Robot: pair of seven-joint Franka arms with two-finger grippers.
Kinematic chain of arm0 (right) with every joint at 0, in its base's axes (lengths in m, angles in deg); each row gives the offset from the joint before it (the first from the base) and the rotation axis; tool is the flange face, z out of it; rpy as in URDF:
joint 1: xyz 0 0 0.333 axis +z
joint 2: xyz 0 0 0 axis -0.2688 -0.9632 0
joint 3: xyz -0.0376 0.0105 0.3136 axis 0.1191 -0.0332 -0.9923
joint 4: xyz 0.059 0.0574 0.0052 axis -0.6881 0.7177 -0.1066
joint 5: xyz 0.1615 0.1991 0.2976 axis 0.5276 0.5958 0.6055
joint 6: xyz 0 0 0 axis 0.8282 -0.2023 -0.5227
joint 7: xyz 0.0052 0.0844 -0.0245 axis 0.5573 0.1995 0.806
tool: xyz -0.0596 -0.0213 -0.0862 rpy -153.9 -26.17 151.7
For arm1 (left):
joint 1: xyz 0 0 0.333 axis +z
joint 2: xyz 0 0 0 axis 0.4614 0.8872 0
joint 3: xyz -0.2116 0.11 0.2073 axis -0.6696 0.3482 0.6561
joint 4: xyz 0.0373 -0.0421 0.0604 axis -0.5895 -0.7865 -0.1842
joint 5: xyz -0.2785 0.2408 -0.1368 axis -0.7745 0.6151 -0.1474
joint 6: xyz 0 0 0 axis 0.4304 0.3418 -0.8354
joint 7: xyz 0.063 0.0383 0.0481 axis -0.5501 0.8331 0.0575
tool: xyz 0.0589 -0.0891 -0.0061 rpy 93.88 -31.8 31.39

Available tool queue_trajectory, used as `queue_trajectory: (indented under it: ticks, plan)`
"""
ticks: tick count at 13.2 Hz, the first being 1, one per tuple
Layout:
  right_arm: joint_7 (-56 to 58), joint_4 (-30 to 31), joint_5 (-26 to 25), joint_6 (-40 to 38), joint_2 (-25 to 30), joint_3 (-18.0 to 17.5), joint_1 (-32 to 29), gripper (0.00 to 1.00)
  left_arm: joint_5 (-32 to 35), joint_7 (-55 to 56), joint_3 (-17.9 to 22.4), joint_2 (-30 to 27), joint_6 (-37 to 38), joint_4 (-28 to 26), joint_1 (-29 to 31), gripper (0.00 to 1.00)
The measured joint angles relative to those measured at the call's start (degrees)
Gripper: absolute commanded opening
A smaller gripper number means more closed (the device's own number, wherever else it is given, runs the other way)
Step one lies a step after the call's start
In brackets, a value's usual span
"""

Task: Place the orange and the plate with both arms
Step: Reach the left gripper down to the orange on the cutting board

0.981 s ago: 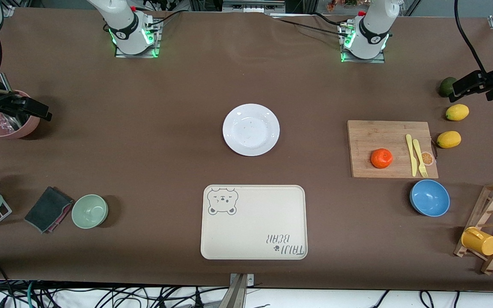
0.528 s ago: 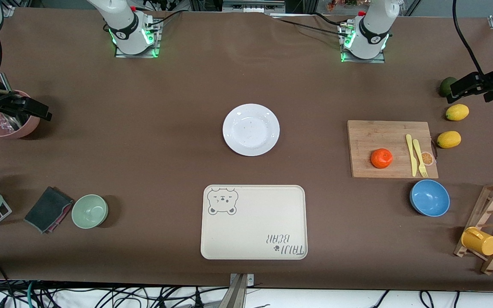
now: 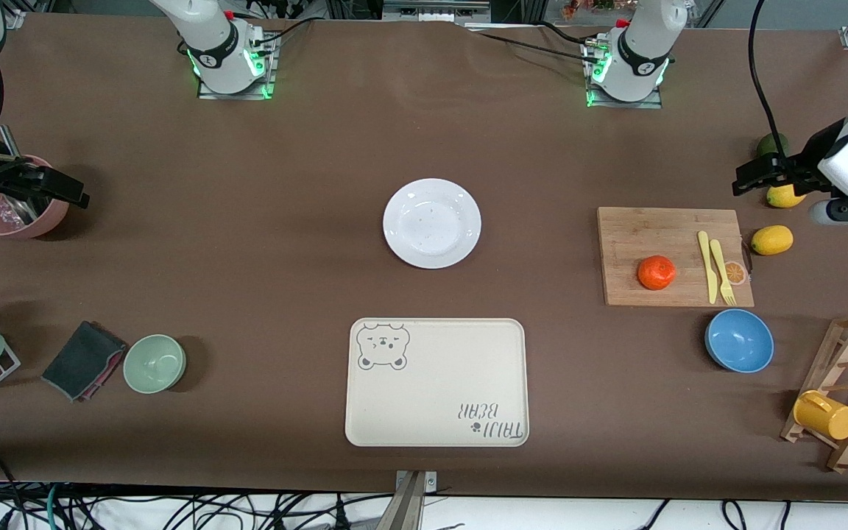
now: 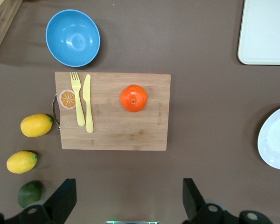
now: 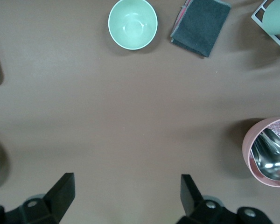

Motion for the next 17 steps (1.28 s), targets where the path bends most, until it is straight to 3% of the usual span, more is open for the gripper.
queue_trajectory:
  ticks: [8, 12, 17]
  plan:
    - [0.0, 0.0, 0.0, 0.0, 0.0, 0.0, 0.0, 1.00, 0.0, 0.0, 0.9, 3.9, -1.7, -1.9, 0.8, 1.00]
    - [0.0, 0.0, 0.0, 0.0, 0.0, 0.0, 0.0, 1.00, 0.0, 0.0, 0.8, 6.2, -20.3, -15.1, 0.7, 1.00]
    - [0.0, 0.0, 0.0, 0.0, 0.0, 0.0, 0.0, 1.00, -0.1, 0.0, 0.7, 10.3, -37.9, -24.8, 0.6, 1.00]
